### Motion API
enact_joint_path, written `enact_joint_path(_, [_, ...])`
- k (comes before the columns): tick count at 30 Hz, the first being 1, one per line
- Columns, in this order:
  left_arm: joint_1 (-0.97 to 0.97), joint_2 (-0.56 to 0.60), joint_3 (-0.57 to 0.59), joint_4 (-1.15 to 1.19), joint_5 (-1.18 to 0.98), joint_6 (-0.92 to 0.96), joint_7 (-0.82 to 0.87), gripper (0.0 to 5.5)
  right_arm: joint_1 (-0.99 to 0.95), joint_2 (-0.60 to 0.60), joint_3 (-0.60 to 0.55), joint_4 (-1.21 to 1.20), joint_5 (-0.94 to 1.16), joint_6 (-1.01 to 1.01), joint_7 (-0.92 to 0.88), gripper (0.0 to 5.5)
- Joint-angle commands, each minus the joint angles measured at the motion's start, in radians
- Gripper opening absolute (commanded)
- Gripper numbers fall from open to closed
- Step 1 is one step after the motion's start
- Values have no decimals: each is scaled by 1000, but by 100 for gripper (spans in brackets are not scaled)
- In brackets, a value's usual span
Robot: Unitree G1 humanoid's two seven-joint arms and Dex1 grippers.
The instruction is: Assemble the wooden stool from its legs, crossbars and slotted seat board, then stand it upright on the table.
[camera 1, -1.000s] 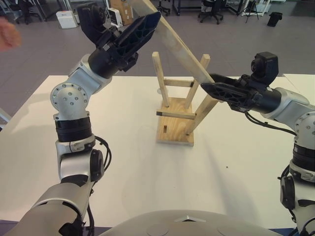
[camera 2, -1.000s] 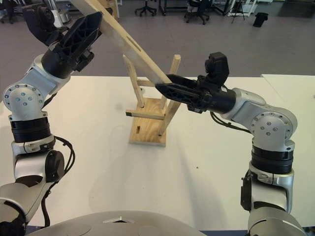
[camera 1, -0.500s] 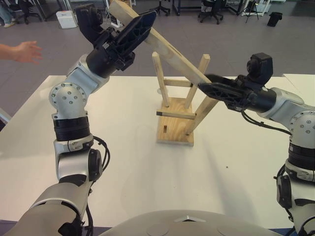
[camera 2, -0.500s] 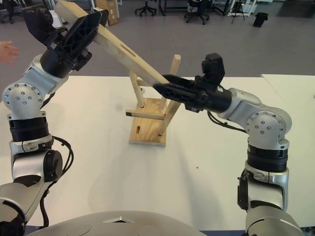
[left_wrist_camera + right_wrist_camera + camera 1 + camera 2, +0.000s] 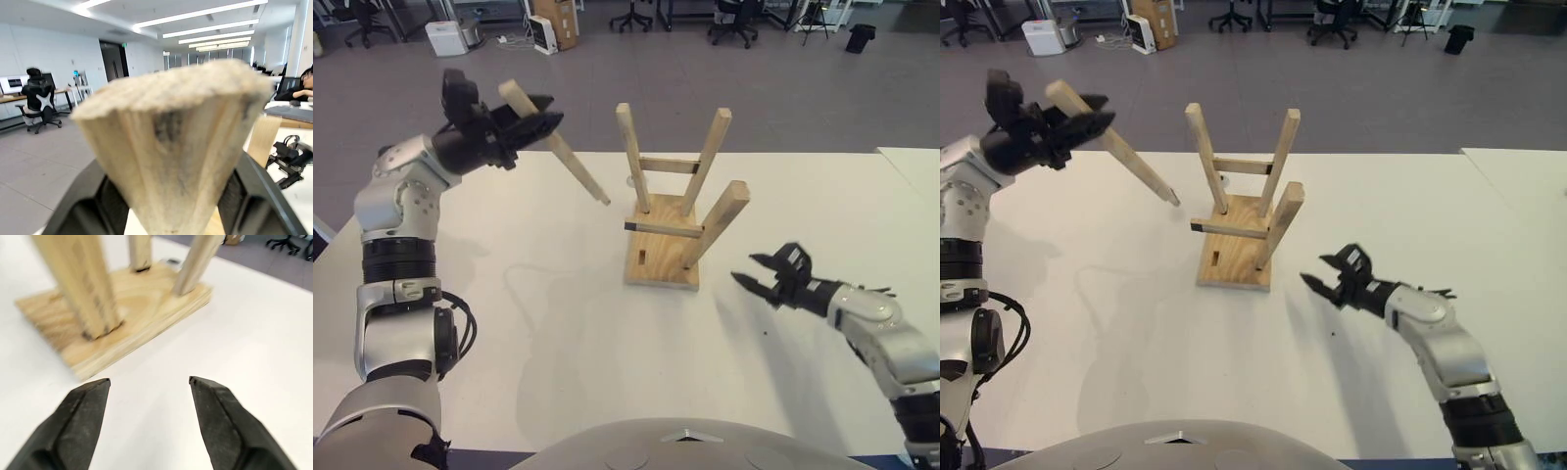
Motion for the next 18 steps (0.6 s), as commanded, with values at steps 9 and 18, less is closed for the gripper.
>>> enact_joint_path(9, [-34,-153,-47,211,67,-136,-181,203,-78,157,101,122,-152,-62,-77,303])
enact_joint_path(18, [34,-226,-105,167,92,-128,-240,203,-152,152,26,248,-203,-99,-87,303])
